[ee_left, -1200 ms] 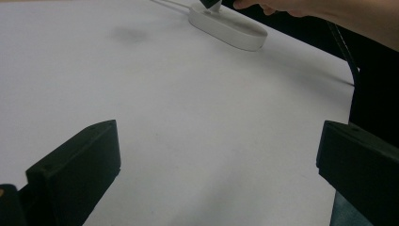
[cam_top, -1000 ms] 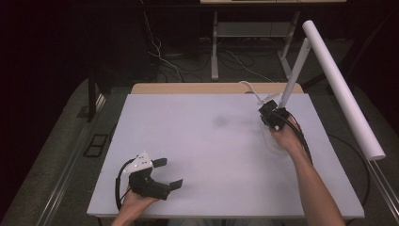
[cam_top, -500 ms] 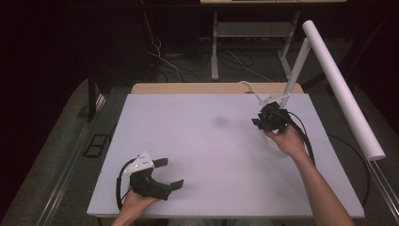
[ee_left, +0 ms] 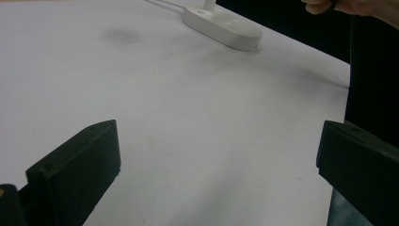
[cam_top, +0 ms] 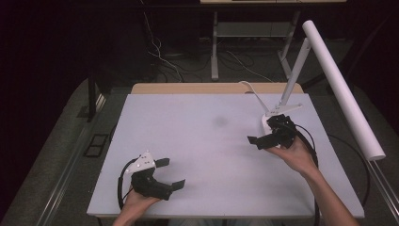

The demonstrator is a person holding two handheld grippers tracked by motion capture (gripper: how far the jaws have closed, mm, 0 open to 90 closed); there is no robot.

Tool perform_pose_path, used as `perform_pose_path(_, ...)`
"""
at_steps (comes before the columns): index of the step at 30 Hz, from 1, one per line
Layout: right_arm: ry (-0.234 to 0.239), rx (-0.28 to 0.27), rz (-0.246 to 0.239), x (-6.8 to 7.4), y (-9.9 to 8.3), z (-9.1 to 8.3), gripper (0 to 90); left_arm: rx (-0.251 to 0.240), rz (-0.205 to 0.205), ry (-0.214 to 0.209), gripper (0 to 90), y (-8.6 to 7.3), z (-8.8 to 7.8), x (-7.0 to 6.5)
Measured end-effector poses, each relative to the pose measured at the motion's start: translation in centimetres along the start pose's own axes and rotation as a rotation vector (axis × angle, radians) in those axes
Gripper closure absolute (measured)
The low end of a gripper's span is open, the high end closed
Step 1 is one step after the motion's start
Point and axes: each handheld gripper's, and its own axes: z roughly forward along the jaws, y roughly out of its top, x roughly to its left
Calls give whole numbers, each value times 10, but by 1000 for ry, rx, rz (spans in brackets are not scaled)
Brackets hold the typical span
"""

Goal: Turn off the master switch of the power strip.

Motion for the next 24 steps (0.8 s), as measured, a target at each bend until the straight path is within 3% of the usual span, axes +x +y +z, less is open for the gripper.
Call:
perform_pose_path(12,24,-41,23,13,-35,-15,2,3,-1,-2,0,0,1,0)
perform_pose_path(24,45,-61,66,13,-71,-27,2,6,-3,0,0,0,2,0)
